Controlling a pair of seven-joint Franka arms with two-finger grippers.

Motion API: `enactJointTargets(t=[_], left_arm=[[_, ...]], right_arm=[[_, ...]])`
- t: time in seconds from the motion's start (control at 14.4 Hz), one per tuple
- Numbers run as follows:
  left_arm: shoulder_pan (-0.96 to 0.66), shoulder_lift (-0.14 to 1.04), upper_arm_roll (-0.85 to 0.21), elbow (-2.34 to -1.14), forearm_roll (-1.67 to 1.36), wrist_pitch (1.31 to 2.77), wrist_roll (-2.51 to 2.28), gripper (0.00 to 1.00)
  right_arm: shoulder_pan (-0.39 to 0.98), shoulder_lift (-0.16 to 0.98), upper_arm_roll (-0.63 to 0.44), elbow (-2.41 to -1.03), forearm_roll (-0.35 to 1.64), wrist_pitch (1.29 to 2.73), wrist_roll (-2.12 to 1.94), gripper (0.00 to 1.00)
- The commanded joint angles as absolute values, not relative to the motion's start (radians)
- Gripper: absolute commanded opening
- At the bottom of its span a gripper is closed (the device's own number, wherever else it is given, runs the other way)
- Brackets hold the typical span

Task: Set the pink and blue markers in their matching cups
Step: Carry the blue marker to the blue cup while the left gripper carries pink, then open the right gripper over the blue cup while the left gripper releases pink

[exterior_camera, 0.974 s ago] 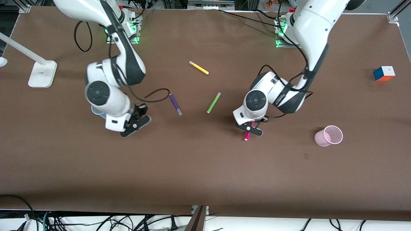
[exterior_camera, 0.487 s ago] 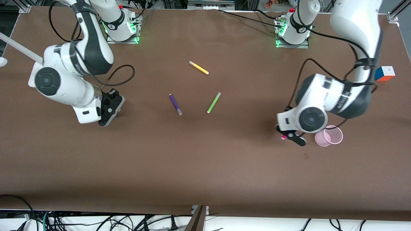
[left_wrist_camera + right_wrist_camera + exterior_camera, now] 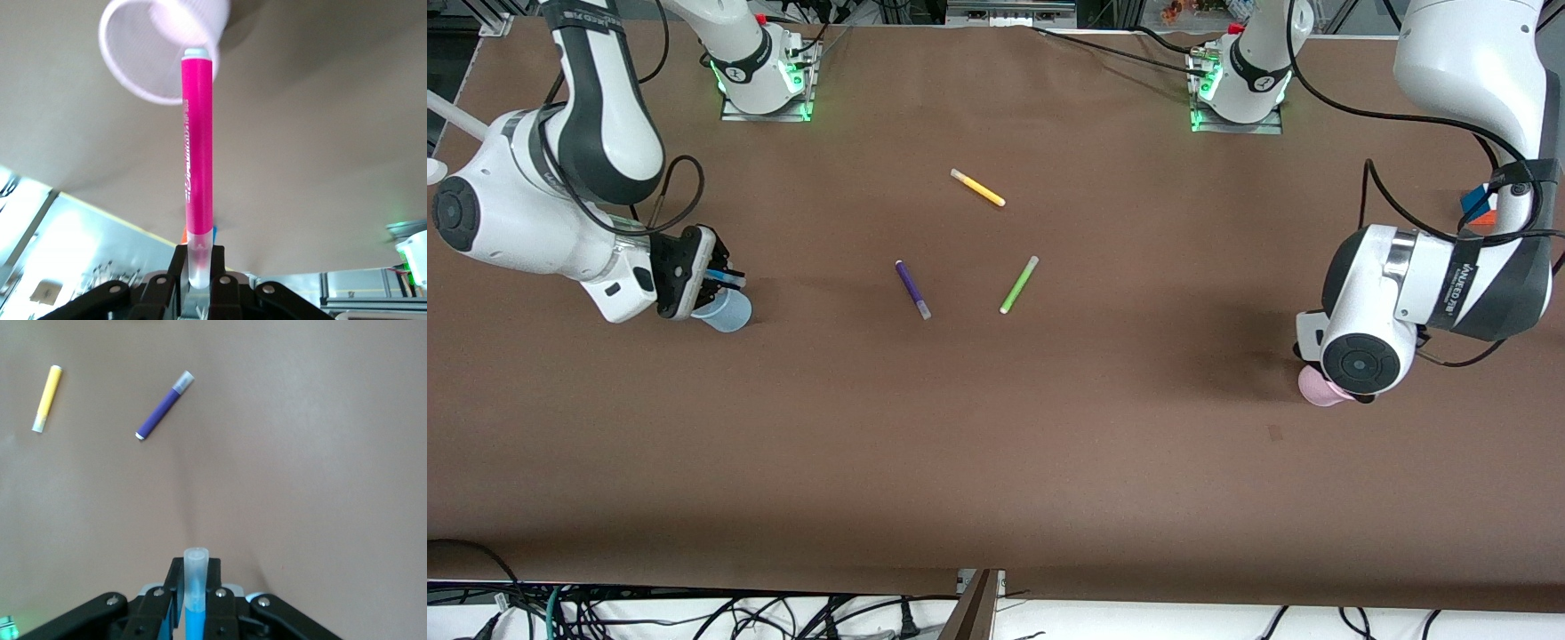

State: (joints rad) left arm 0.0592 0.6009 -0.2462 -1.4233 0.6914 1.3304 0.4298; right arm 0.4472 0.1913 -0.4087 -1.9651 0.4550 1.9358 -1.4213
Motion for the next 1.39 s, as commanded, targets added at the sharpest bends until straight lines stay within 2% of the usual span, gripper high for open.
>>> enactJointTargets(t=[0.0,0.28,0.42,0.49,0.56,0.63,0.7,0.77,0.83,1.04,1.32], left_arm=[[0.110,0.641,-0.252,-1.411,0.765,1.354,0.456,0.11],[0.132,0.672,-0.253,-1.416,0.764,1.420,0.456,0.11],[0.121,0.672,-0.253,-1.414,0.765,1.419,0.454,0.15],[0.120,0.672,-0.253,-1.411,0.765,1.419,0.451,0.43],[0.120,0.672,-0.253,-1.411,0.762,1.419,0.440,0.99],[0.121,0.670,-0.253,-1.410,0.759,1.417,0.445,1.00],[0.120,0.670,-0.258,-1.408,0.758,1.413,0.440,1.00],[0.120,0.667,-0.261,-1.407,0.756,1.411,0.440,1.00],[0.120,0.664,-0.262,-1.405,0.753,1.408,0.440,1.00],[0.120,0.614,-0.268,-1.396,0.680,1.410,0.442,1.00],[0.138,0.462,-0.259,-1.379,0.332,1.416,0.399,1.00]], right_arm=[[0.451,0.167,-0.460,-2.065,0.593,1.985,-1.642,0.00],[0.391,0.216,-0.477,-2.094,0.712,1.987,-1.897,0.00],[0.365,0.236,-0.477,-2.102,0.758,1.982,-1.988,0.00],[0.350,0.248,-0.477,-2.102,0.784,1.979,-2.032,0.00],[0.342,0.264,-0.477,-2.102,0.813,1.977,-2.070,0.00],[0.342,0.273,-0.477,-2.102,0.837,1.974,-2.098,0.00],[0.341,0.281,-0.477,-2.102,0.848,1.973,-2.105,0.10],[0.336,0.281,-0.477,-2.100,0.850,1.971,-2.088,0.59],[0.334,0.276,-0.477,-2.092,0.850,1.959,-2.054,1.00],[0.337,0.267,-0.483,-2.022,0.819,1.918,-1.788,1.00],[0.348,0.275,-0.479,-1.818,0.599,1.784,-1.275,1.00]])
